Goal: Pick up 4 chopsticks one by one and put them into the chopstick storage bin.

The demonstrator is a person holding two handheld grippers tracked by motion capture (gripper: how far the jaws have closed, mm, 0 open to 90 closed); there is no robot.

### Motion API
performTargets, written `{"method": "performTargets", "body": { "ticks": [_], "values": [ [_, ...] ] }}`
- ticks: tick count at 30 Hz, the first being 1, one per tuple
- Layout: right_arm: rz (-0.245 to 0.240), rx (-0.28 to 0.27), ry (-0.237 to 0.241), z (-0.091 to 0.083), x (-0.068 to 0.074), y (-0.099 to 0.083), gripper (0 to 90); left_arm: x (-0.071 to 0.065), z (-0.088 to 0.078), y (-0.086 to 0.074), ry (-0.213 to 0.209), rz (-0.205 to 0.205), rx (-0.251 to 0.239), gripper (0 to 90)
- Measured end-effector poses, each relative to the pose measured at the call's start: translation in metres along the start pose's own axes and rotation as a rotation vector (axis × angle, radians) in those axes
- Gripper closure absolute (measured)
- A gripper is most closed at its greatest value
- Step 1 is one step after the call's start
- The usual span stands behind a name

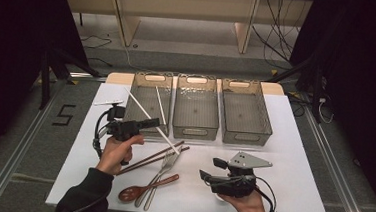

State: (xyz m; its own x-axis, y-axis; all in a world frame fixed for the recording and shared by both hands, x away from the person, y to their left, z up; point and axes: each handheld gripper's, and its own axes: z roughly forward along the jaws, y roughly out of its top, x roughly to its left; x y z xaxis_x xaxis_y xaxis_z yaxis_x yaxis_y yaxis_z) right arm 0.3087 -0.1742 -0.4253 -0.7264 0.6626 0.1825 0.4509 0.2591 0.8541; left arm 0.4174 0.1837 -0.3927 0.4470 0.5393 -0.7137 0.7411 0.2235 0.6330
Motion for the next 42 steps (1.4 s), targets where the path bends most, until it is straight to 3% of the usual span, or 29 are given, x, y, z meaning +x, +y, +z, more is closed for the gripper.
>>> {"method": "performTargets", "body": {
  "ticks": [22,33,42],
  "values": [
    [0.01,-0.001,-0.023,-0.007,-0.006,-0.007,31.8,0.013,-0.008,0.061,0.084,0.004,-0.053,83.3],
    [0.006,0.003,-0.021,-0.005,-0.005,-0.008,30.3,0.027,-0.009,0.084,0.167,-0.001,-0.055,83.3],
    [0.005,0.0,-0.02,-0.006,-0.006,-0.008,30.0,0.04,0.004,0.093,0.234,-0.011,-0.04,83.2]
  ]
}}
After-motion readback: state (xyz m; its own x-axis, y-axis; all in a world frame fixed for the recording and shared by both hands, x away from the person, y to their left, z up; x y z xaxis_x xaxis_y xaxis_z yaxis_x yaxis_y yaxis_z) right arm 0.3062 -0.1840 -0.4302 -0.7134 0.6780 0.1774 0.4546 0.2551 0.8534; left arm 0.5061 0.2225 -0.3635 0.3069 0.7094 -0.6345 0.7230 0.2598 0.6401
